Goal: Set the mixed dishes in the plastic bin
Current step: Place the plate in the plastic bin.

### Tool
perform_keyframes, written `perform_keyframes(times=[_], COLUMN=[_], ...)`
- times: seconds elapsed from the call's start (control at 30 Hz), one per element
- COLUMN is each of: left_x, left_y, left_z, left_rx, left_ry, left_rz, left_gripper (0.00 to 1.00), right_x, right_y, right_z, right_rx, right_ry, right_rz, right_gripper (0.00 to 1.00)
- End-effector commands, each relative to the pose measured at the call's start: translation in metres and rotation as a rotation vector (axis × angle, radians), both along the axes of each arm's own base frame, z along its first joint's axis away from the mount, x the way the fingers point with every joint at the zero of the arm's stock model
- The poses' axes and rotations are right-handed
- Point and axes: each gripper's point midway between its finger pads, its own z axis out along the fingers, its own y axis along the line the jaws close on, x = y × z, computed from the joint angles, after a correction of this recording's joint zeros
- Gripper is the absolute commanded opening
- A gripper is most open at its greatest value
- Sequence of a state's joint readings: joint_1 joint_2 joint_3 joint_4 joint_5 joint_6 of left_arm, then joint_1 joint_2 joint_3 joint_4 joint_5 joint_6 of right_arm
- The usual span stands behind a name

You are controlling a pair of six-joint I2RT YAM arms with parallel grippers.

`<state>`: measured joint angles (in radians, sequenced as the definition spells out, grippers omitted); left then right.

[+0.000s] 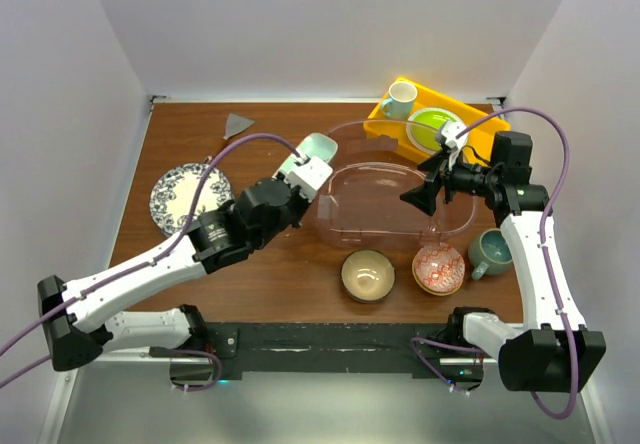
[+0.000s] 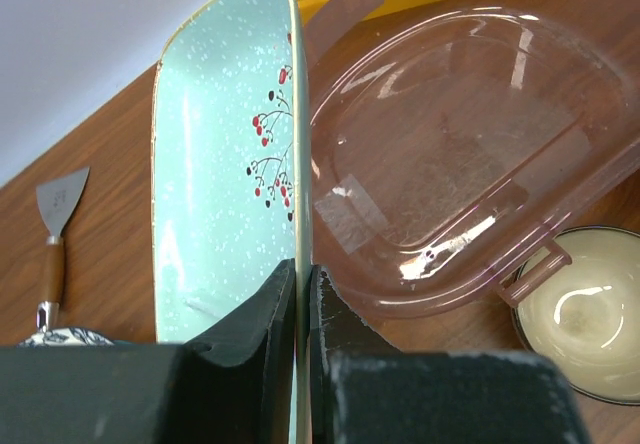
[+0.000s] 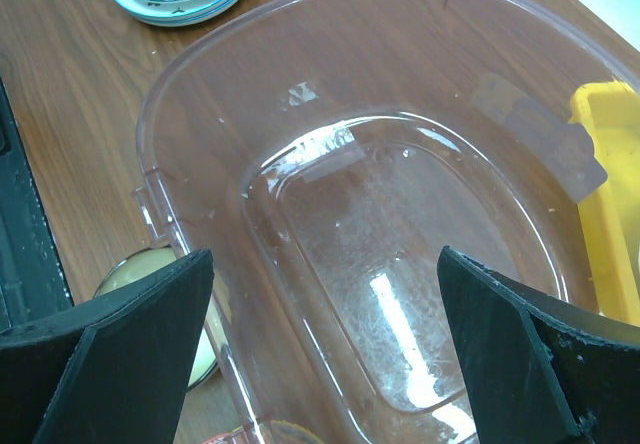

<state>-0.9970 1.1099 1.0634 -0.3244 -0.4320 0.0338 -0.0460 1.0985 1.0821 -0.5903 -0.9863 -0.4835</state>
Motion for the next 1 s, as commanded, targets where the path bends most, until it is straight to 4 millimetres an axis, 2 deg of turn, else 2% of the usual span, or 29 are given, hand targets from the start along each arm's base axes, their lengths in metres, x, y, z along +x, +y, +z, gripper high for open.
perform_keyframes(times=[0.0,0.17,0.33,0.57,0.7,0.83,0.97], left_x=[0.012,0.017,0.023,0.029,0.036,0.044,0.045], left_y=[-0.018,-0.043,-0.067,-0.094,-0.112,-0.133,-0.153], left_z=[0.08,0.079,0.072,0.081,0.07,0.056,0.053], left_rx=[-0.123,-0.079,-0.033,0.033,0.096,0.155,0.201], left_ry=[-0.215,-0.248,-0.269,-0.363,-0.405,-0.437,-0.485], left_rz=[0.021,-0.025,-0.072,-0.148,-0.197,-0.245,-0.324], left_gripper=[0.0,0.0,0.0,0.0,0.0,0.0,0.0], right_x=[0.002,0.013,0.016,0.027,0.036,0.047,0.059], right_y=[-0.001,-0.01,-0.015,-0.014,-0.02,-0.035,-0.057], right_z=[0.003,0.002,0.009,0.02,0.025,0.029,0.028], right_rx=[-0.008,-0.023,0.009,0.156,0.211,0.236,0.243], right_ry=[-0.023,-0.011,-0.005,0.1,0.131,0.142,0.15], right_rz=[-0.008,-0.096,-0.139,-0.254,-0.338,-0.459,-0.615], right_gripper=[0.98,0.98,0.98,0.98,0.98,0.98,0.98])
